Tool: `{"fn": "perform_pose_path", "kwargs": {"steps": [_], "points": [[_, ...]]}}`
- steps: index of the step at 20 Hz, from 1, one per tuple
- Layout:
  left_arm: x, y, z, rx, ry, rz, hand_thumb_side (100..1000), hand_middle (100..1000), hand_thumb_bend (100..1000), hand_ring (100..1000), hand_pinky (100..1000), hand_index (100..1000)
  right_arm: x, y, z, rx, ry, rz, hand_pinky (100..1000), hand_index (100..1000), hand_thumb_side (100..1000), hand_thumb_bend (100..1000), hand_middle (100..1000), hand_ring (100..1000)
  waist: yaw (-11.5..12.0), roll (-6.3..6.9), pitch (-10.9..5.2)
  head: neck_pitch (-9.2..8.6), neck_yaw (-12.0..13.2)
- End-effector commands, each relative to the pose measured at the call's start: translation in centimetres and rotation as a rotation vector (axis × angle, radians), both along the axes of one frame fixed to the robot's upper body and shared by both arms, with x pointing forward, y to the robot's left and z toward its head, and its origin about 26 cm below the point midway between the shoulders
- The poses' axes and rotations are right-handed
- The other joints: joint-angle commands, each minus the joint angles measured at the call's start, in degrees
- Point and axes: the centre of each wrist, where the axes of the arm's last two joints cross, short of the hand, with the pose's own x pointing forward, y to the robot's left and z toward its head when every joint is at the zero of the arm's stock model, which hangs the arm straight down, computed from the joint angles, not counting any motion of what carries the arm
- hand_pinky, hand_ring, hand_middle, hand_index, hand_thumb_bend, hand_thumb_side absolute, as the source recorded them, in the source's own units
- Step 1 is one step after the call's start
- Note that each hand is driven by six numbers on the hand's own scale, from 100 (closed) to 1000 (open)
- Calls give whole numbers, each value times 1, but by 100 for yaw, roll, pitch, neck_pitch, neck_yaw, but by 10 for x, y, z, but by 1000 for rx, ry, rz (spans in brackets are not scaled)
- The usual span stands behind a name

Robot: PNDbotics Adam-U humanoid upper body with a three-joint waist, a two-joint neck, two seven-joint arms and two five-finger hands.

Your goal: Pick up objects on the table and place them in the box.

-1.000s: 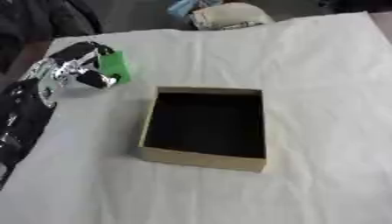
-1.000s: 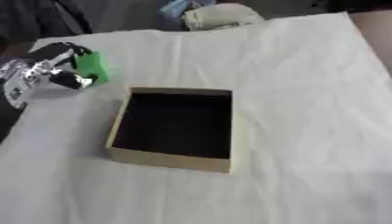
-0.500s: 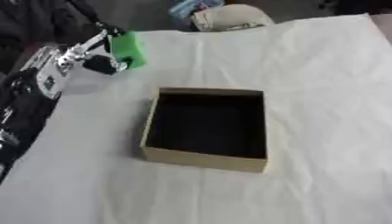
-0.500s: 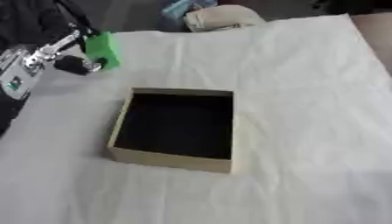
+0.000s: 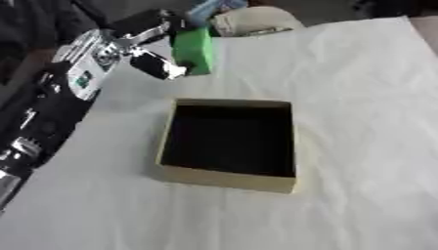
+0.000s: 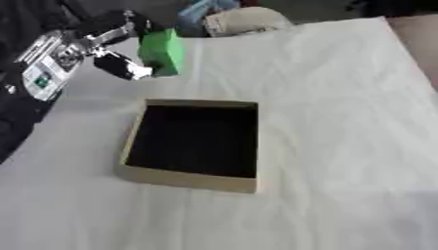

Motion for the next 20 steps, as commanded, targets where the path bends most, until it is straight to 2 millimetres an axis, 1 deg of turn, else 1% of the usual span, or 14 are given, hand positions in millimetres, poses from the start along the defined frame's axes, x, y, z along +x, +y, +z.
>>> {"fn": "perform_pose_path", "kwargs": {"steps": [1,8,10,11,12,13,14,15,16,17,19,20], "points": [[-9,-13,11,50,8,-57,458,510,100,566,733,823,1,-2,7,-16,-18,12,810,892,669,100,798,880,-2,-25,-97,-33,-21],[-19,-28,-1,172,101,-146,470,558,100,610,754,847,1,-2,8,-14,-25,9,811,891,663,100,785,880,-31,-28,-87,-64,-66],[-19,-31,-7,208,125,-163,484,601,100,647,764,865,1,-2,8,-14,-27,7,811,891,660,100,782,880,-51,-35,-84,-74,-67],[-19,-33,-10,228,136,-170,506,663,115,699,777,893,1,-2,8,-14,-27,6,811,891,660,100,781,880,-61,-37,-82,-79,-68],[-19,-34,-13,249,145,-176,522,699,150,726,789,907,1,-2,8,-13,-27,5,811,891,660,100,781,880,-69,-40,-81,-86,-71],[-20,-34,-14,273,149,-180,558,765,217,776,818,936,0,-2,8,-12,-27,4,811,891,660,100,780,880,-73,-43,-79,-89,-72],[-20,-35,-15,300,150,-183,602,800,287,801,837,954,0,-2,8,-12,-27,3,811,892,660,100,780,880,-75,-46,-78,-92,-71],[-22,-35,-14,322,145,-185,664,835,401,826,862,967,0,-2,8,-11,-28,2,811,892,660,100,780,880,-72,-49,-77,-95,-70],[-23,-35,-13,343,134,-185,684,850,440,838,872,972,0,-2,8,-10,-29,2,811,892,659,100,780,880,-64,-52,-76,-100,-72],[-25,-34,-12,358,121,-184,735,878,536,857,891,980,0,-3,8,-9,-29,0,811,892,659,100,780,880,-52,-57,-74,-104,-77],[-30,-32,-8,373,86,-178,772,894,614,867,902,985,0,-3,8,-8,-30,-3,811,892,660,100,780,880,-19,-66,-71,-105,-81],[-33,-30,-7,375,72,-175,783,899,637,870,905,987,0,-3,8,-7,-30,-4,811,892,660,100,780,880,-4,-69,-69,-104,-82]]}}
